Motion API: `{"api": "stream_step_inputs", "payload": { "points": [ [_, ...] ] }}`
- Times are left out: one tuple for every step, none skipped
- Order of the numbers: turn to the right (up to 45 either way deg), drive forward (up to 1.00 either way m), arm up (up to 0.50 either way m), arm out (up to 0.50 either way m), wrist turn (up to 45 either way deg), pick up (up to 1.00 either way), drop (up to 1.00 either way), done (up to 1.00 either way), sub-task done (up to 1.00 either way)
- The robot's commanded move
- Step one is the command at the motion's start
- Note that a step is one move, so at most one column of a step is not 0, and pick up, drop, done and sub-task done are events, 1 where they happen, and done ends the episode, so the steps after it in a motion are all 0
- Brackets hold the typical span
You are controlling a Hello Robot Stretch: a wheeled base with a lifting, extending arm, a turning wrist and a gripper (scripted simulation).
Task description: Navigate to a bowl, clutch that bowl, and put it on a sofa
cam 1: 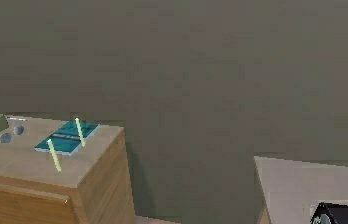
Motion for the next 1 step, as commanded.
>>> {"api": "stream_step_inputs", "payload": {
  "points": [
    [0.0,0.00,0.38,0.00,0.0,0.00,0.00,0.00,0.00]
  ]
}}
